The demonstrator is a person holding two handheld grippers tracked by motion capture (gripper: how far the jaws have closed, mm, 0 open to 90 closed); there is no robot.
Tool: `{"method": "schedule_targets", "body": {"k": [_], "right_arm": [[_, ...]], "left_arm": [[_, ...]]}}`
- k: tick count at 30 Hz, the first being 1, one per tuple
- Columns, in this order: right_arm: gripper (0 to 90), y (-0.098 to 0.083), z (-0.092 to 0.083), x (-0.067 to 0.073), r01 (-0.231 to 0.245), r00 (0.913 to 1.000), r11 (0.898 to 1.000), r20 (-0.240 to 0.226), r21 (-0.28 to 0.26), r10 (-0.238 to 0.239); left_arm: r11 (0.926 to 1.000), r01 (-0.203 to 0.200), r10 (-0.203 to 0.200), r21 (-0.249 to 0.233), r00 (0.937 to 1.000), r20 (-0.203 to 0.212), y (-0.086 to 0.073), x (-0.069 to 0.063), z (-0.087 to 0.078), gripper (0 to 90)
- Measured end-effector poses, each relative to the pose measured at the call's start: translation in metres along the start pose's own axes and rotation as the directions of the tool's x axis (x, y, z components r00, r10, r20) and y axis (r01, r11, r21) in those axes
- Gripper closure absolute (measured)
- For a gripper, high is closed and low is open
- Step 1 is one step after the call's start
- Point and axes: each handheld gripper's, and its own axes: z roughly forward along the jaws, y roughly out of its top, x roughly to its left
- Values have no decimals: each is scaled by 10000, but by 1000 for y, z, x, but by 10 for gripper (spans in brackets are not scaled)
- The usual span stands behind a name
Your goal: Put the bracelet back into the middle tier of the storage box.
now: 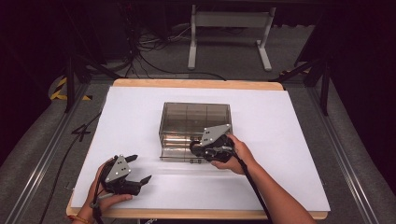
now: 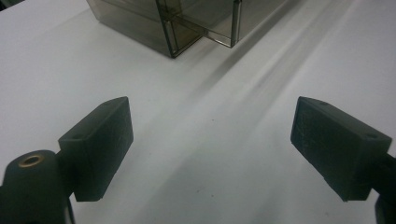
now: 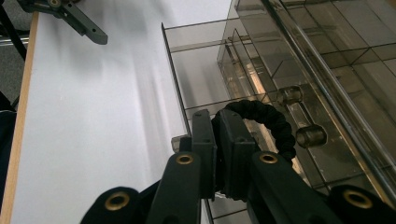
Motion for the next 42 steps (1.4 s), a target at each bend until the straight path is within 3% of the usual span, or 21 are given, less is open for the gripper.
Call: {"method": "schedule_targets", "body": {"k": [15,33,42], "right_arm": [[837,0,3,0,2,9999,9999,133,159,-4],[814,-7,-15,7,-58,9984,9978,563,-661,95],[776,-18,-40,12,-307,9959,9888,798,-1458,427]], "left_arm": [[10000,-17,17,23,9999,117,0,-2,1,137],[10000,55,-55,-24,9999,128,2,-1,1,141],[9999,-21,30,-108,9968,793,12,-7,3,258]]}}
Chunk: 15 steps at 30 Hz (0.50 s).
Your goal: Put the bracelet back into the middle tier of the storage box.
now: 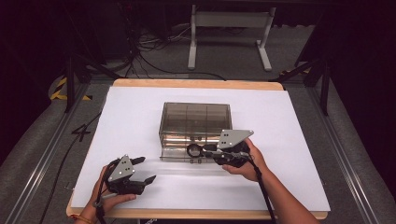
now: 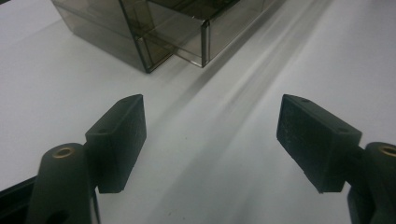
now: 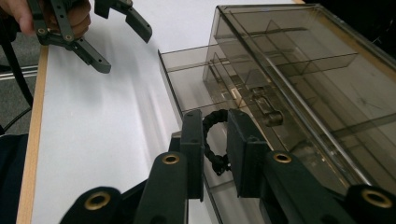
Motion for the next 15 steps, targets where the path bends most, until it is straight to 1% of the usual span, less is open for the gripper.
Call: {"method": "schedule_targets", "body": {"k": [2,3,4,5,6,7,9,10,11,12,13,14,15], "right_arm": [[770,-1,-6,-1,-2,9999,10000,139,-96,3],[770,-2,-11,-2,-85,9999,9998,128,-190,87],[761,-3,-14,-4,-81,9999,9996,84,-282,84],[727,-4,-17,-5,-207,9997,9992,107,-340,211],[669,-5,-20,-6,-239,9995,9989,206,-392,247],[659,-6,-22,-6,-310,9991,9987,269,-410,321],[691,-10,-28,-7,-412,9983,9973,379,-608,435],[695,-13,-32,-8,-461,9977,9964,469,-710,495],[705,-14,-34,-9,-480,9971,9957,557,-791,525],[720,-15,-36,-10,-529,9963,9951,625,-840,582],[720,-15,-36,-10,-529,9963,9951,625,-840,582],[749,-16,-40,-13,-490,9950,9949,821,-886,564],[774,-17,-44,-16,-480,9928,9941,1050,-974,582]], "left_arm": [[9999,-67,67,-89,10000,6,3,-1,0,294],[9999,31,-30,-122,10000,83,3,-2,0,299],[9999,-124,125,-76,9999,42,4,-2,-1,311],[9999,-132,133,-77,9999,80,4,-3,-1,329],[9999,-105,106,-78,9998,168,4,-3,-1,344],[9999,-155,156,-42,9995,272,3,-3,-2,379],[9996,-298,299,-21,9988,380,3,-6,-3,443],[9996,-276,277,-41,9983,506,3,-7,-3,468],[9992,-390,391,-18,9972,636,3,-7,-3,510],[9988,-497,494,32,9969,620,4,-10,-3,534],[9988,-497,494,32,9969,620,4,-10,-3,564],[9984,-573,569,35,9957,727,6,-13,-2,564],[9981,-614,614,-30,9949,799,7,-15,-1,594]]}}
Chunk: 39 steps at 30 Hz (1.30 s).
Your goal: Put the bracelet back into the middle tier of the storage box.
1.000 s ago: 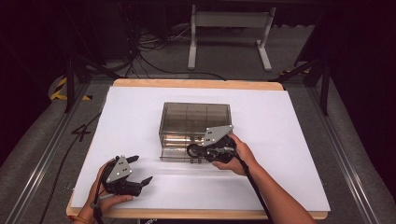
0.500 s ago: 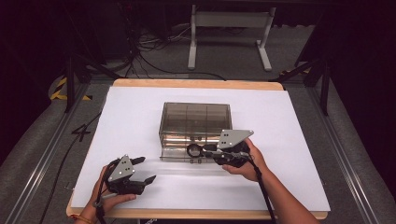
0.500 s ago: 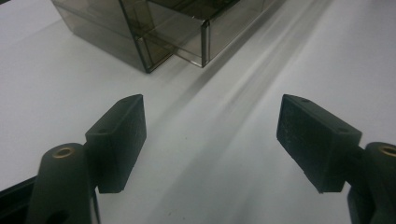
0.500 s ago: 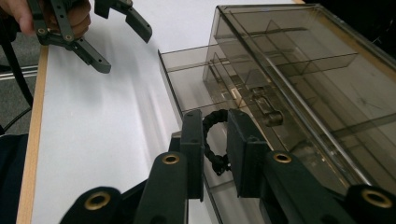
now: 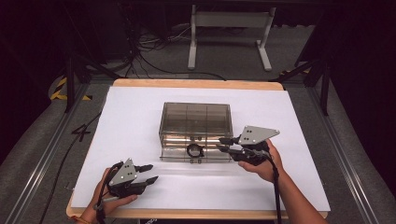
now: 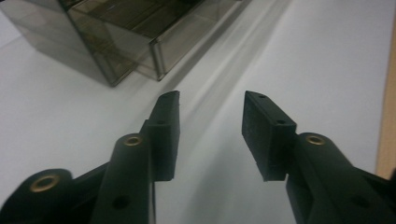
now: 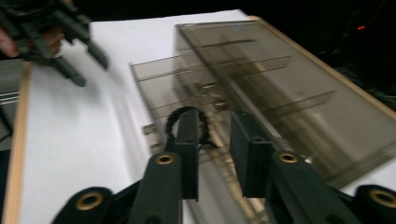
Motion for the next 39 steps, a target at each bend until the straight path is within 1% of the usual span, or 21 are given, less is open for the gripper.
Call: {"method": "schedule_targets", "body": {"k": [2,3,5,7,9,10,12,15,18,19,20,21,22,24,25,27,28,29,31,33,39], "right_arm": [[821,1,-5,-7,36,9997,10000,233,-31,-35],[833,2,-7,-11,9,9994,10000,341,6,-9],[838,2,-6,-18,-67,9988,9999,481,132,61],[821,2,-5,-26,-201,9979,9997,622,137,192],[808,2,-3,-32,-335,9966,9993,765,178,320],[788,1,-2,-35,-446,9962,9989,757,128,436],[768,0,2,-42,-584,9951,9983,807,74,577],[789,-3,10,-52,-895,9934,9959,724,100,886],[822,-5,17,-59,-1029,9922,9945,734,204,1012],[830,-6,19,-61,-1110,9913,9937,728,171,1094],[837,-6,20,-62,-1146,9914,9933,649,132,1135],[845,-6,23,-62,-1098,9916,9938,705,197,1082],[849,-6,24,-62,-1092,9915,9938,733,227,1073],[855,-6,28,-64,-1104,9910,9936,791,261,1080],[855,-6,28,-64,-1104,9910,9936,791,261,1080],[864,-7,31,-65,-1163,9905,9929,763,237,1141],[868,-7,33,-66,-1173,9905,9928,755,247,1152],[873,-8,35,-66,-1203,9903,9923,735,287,1179],[877,-8,36,-66,-1216,9902,9922,731,261,1194],[886,-8,37,-66,-1210,9901,9922,754,287,1186],[896,-9,38,-65,-1213,9903,9922,715,297,1189]], "left_arm": [[9996,-294,294,55,9995,124,6,-6,3,660],[9993,-377,376,67,9991,219,9,-9,5,669],[9980,-626,624,110,9978,211,15,-12,7,689],[9987,-515,515,-13,9978,415,19,-12,9,698],[9975,-704,703,57,9972,272,25,-12,12,704],[9977,-675,675,-3,9971,347,28,-13,13,705],[9968,-789,791,-91,9964,312,34,-13,16,713],[9957,-924,927,-86,9950,361,38,-15,23,755],[9947,-1016,1023,-150,9935,498,42,-17,31,759],[9940,-1091,1094,-99,9931,431,43,-18,34,768],[9942,-1059,1067,-185,9930,511,44,-17,36,770],[9946,-1013,1023,-222,9935,500,44,-17,37,778],[9937,-1117,1122,-125,9928,416,45,-16,39,790],[9936,-1124,1127,-95,9928,394,46,-16,41,791],[9941,-1070,1078,-201,9933,420,47,-16,43,791],[9930,-1157,1163,-228,9927,307,48,-17,45,801],[9936,-1089,1098,-285,9934,328,49,-18,46,807],[9926,-1179,1185,-274,9927,210,50,-18,47,828],[9943,-1028,1036,-279,9942,281,50,-19,50,836],[9929,-1160,1164,-251,9931,165,51,-20,51,847],[9919,-1257,1259,-199,9920,89,55,-23,57,879]]}}
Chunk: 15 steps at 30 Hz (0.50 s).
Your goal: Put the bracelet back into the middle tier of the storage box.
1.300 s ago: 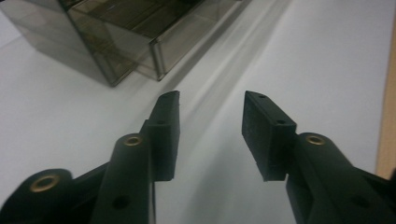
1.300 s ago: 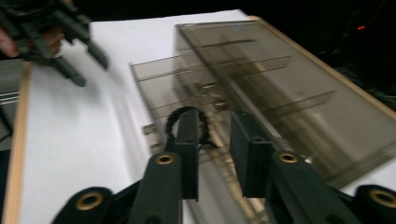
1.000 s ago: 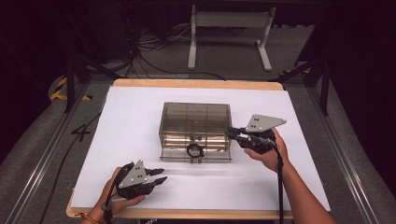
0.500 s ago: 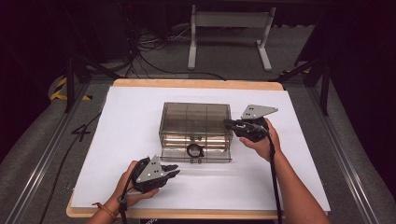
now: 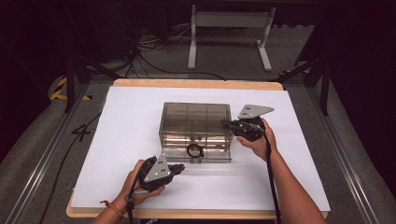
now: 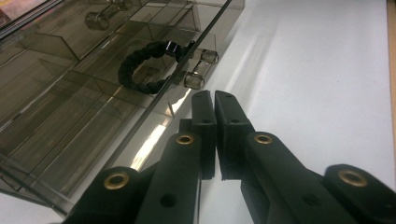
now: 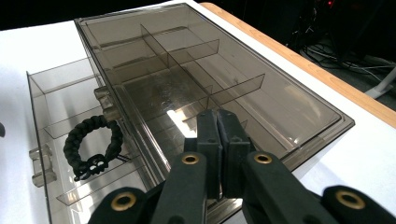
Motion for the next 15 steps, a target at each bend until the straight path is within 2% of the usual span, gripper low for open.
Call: {"method": "schedule_targets", "body": {"k": [7,12,14,15], "right_arm": [[900,-1,1,0,-30,10000,10000,27,16,30],[900,0,1,0,-58,9999,9999,85,89,57],[900,0,1,0,-174,9998,9998,-2,77,174],[900,0,2,0,-245,9997,9997,-30,85,245]], "left_arm": [[9998,-50,52,176,9999,-116,2,-1,8,898],[9991,-302,318,311,9983,-495,3,-1,10,898],[9971,-609,641,454,9954,-708,4,-3,11,898],[9968,-629,665,486,9949,-757,5,-4,12,898]]}}
